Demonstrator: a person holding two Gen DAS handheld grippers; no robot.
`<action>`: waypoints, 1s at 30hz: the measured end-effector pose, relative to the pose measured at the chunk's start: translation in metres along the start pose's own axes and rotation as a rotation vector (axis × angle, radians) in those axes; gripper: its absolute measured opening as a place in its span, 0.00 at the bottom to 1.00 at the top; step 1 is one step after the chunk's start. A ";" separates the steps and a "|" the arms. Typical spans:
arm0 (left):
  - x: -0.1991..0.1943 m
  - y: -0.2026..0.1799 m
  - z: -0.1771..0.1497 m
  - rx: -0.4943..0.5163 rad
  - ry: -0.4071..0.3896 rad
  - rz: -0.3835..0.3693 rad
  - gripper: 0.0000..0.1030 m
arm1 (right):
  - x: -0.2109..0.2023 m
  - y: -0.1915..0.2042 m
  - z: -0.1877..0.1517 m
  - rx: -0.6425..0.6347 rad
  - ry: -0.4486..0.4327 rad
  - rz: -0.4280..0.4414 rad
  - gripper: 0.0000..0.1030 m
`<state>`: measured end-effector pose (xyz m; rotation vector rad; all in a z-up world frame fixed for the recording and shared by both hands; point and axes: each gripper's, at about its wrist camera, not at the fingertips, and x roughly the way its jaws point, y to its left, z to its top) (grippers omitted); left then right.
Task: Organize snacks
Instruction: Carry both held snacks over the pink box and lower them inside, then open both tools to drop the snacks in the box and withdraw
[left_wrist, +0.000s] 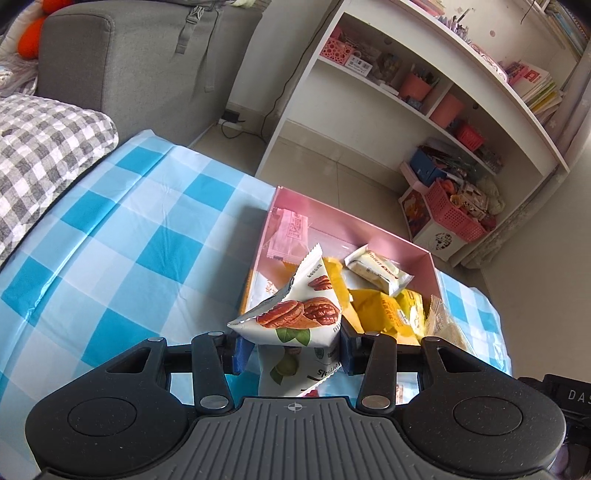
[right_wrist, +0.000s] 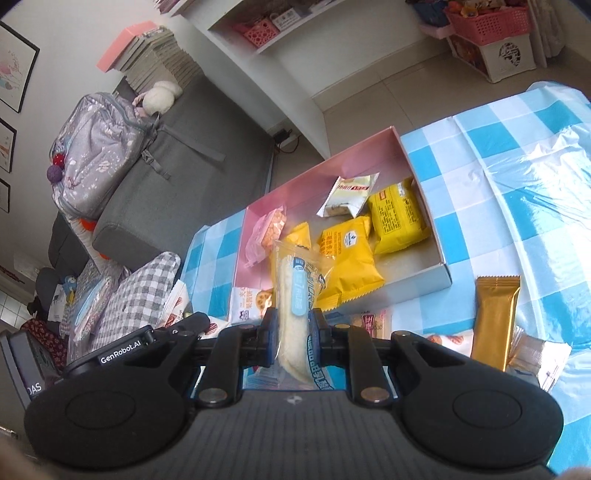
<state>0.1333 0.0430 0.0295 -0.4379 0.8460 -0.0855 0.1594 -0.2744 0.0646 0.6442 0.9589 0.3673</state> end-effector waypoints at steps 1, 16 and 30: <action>0.005 -0.002 0.001 -0.008 0.002 -0.001 0.42 | 0.002 -0.003 0.003 0.007 -0.014 -0.008 0.15; 0.056 -0.036 0.028 0.025 -0.073 0.013 0.42 | 0.030 -0.033 0.027 0.068 -0.163 -0.039 0.15; 0.087 -0.060 0.022 0.153 -0.089 -0.048 0.63 | 0.028 -0.043 0.032 0.102 -0.244 -0.054 0.50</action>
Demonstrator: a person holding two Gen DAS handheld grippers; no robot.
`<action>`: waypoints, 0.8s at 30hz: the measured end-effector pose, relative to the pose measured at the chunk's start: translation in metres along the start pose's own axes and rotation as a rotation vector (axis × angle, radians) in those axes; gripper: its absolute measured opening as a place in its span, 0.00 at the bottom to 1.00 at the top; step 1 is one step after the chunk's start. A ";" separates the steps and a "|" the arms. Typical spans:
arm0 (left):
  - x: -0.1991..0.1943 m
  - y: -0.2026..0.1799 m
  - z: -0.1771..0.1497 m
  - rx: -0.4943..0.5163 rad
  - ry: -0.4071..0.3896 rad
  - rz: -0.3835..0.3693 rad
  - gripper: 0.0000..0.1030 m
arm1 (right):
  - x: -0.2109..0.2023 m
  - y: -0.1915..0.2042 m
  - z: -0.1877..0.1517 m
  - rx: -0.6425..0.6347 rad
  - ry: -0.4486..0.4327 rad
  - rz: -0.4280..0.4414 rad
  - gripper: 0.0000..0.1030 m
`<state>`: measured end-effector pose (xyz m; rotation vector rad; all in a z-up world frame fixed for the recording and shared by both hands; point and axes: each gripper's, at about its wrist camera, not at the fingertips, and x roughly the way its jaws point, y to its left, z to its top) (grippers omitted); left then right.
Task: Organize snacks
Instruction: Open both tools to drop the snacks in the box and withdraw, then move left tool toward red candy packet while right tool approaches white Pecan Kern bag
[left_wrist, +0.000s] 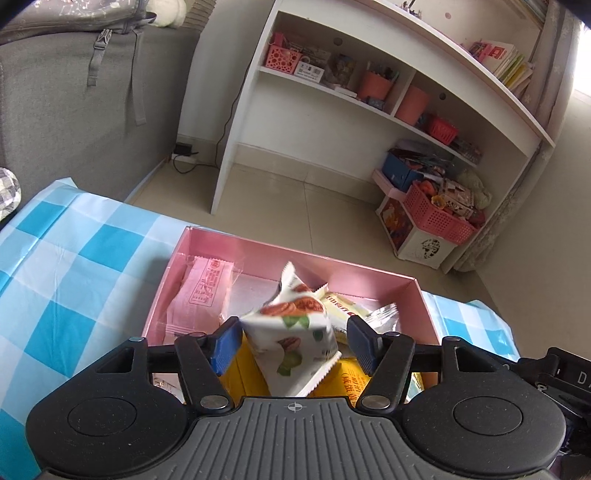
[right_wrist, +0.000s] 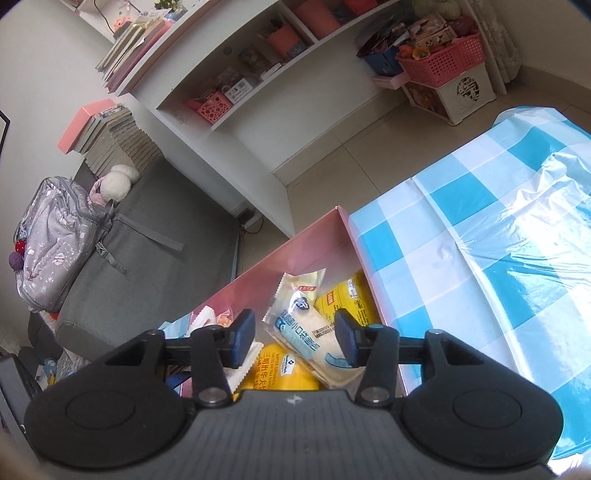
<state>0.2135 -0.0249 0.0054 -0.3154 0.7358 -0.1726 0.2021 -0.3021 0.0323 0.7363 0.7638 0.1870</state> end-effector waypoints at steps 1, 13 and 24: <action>-0.003 -0.001 0.000 0.003 0.001 -0.009 0.66 | -0.001 0.000 0.000 -0.002 0.001 -0.004 0.53; -0.043 -0.004 -0.012 0.092 0.047 0.038 0.79 | -0.030 0.013 0.004 -0.144 0.007 -0.092 0.76; -0.085 0.006 -0.025 0.134 0.083 0.092 0.88 | -0.065 0.000 0.003 -0.196 0.034 -0.121 0.95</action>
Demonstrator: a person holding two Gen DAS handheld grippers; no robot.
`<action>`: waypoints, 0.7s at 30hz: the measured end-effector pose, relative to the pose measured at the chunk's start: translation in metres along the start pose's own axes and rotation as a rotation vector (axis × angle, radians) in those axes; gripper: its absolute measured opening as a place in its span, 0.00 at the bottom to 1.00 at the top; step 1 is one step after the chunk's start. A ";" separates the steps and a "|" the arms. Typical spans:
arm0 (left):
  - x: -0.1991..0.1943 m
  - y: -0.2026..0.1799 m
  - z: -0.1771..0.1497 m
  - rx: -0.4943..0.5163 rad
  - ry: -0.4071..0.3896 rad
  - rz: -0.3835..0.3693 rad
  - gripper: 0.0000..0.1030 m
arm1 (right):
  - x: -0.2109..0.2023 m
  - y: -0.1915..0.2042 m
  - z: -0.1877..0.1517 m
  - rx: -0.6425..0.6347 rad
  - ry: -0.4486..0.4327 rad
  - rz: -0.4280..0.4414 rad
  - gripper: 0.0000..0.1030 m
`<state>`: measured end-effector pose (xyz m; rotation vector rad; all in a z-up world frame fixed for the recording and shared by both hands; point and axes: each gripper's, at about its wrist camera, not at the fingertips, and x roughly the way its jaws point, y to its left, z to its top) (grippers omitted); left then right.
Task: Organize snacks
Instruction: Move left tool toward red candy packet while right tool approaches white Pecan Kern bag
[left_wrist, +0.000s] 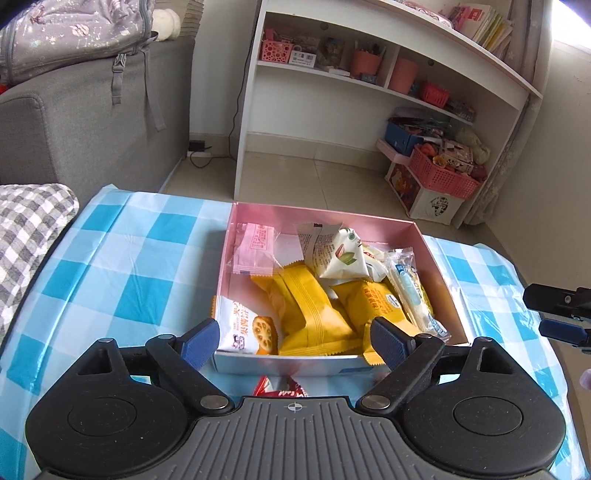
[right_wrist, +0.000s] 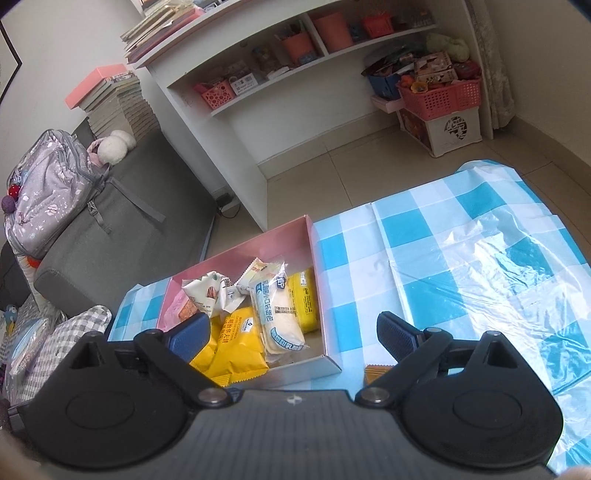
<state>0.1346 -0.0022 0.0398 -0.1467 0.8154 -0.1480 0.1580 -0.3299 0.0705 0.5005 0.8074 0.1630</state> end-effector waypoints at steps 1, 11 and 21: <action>-0.003 0.001 -0.003 0.001 0.008 0.002 0.89 | -0.002 -0.001 -0.001 -0.004 0.004 -0.005 0.97; -0.010 0.008 -0.046 0.027 0.064 0.007 0.92 | -0.006 -0.008 -0.024 -0.171 0.079 -0.124 1.00; -0.006 0.014 -0.077 0.102 0.094 -0.031 0.92 | -0.001 -0.007 -0.053 -0.301 0.175 -0.167 1.00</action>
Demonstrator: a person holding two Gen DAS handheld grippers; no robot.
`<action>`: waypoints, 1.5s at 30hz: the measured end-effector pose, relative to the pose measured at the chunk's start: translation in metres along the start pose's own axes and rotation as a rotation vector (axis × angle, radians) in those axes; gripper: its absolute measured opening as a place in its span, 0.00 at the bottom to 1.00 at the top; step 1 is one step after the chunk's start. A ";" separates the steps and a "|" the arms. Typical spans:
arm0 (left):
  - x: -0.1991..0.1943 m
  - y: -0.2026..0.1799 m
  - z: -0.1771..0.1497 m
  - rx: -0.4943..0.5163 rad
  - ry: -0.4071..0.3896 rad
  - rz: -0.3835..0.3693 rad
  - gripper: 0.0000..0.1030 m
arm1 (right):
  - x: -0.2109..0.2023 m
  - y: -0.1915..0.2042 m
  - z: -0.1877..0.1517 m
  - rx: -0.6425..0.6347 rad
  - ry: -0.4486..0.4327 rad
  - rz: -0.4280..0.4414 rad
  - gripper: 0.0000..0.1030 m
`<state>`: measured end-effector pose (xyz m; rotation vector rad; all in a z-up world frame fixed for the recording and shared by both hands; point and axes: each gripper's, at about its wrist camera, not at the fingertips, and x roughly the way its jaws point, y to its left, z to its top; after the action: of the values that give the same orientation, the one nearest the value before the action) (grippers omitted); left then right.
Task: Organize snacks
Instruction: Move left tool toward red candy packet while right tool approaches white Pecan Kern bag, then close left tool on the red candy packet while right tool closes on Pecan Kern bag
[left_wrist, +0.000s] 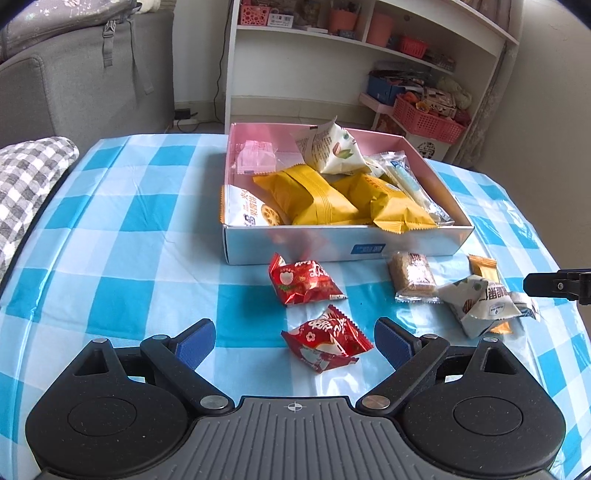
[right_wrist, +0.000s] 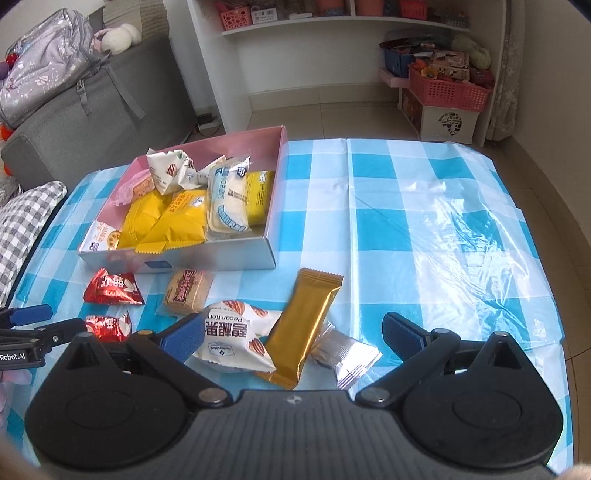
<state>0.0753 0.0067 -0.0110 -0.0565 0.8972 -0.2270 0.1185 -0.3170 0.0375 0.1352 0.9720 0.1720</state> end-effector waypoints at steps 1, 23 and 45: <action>0.001 0.000 -0.002 0.010 0.002 -0.005 0.92 | 0.001 0.002 -0.002 -0.015 0.008 -0.001 1.00; 0.022 -0.031 -0.026 0.206 0.012 -0.038 0.90 | 0.014 0.045 -0.026 -0.283 0.036 -0.007 0.99; 0.028 -0.039 -0.025 0.218 0.023 -0.019 0.54 | 0.028 0.064 -0.025 -0.300 0.022 -0.037 0.78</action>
<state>0.0658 -0.0360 -0.0424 0.1401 0.8909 -0.3421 0.1077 -0.2476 0.0126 -0.1603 0.9586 0.2833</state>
